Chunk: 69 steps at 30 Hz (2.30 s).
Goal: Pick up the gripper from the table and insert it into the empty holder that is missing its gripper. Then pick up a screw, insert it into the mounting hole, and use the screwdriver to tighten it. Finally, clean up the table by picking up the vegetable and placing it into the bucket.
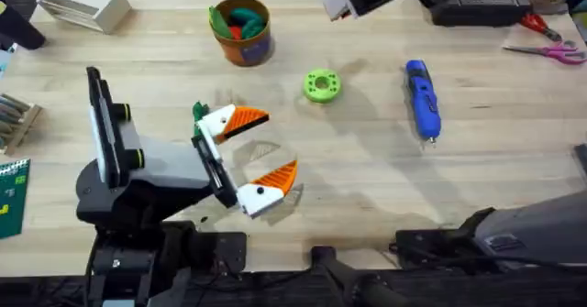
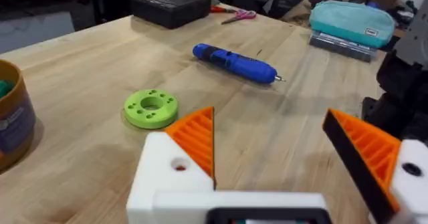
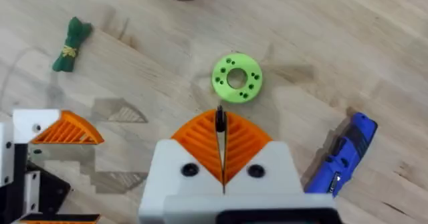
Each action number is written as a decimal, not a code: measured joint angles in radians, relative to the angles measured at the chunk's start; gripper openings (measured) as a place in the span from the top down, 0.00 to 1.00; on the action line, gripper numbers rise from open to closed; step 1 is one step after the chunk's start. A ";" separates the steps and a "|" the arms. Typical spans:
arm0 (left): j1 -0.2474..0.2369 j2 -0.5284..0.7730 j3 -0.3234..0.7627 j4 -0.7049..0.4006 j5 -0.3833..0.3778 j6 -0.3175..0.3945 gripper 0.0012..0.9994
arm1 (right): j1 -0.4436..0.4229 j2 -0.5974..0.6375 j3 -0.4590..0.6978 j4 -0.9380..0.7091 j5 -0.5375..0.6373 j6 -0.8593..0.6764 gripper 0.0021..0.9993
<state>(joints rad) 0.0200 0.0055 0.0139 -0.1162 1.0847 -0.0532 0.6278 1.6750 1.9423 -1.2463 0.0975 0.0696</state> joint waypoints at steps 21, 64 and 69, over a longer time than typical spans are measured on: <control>0.000 0.000 0.000 0.000 0.000 0.000 0.01 | 0.237 -0.135 -0.278 0.372 -0.027 -0.053 1.00; 0.000 0.000 0.000 0.000 0.000 0.000 0.01 | 0.332 0.225 0.188 -0.076 -0.242 -0.364 1.00; 0.000 0.000 0.000 0.000 0.000 0.000 0.01 | 0.356 0.268 0.198 -0.094 -0.232 -0.397 1.00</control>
<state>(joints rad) 0.0204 0.0055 0.0139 -0.1162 1.0847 -0.0532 0.9840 1.9427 2.1407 -1.3406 -0.1347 -0.3270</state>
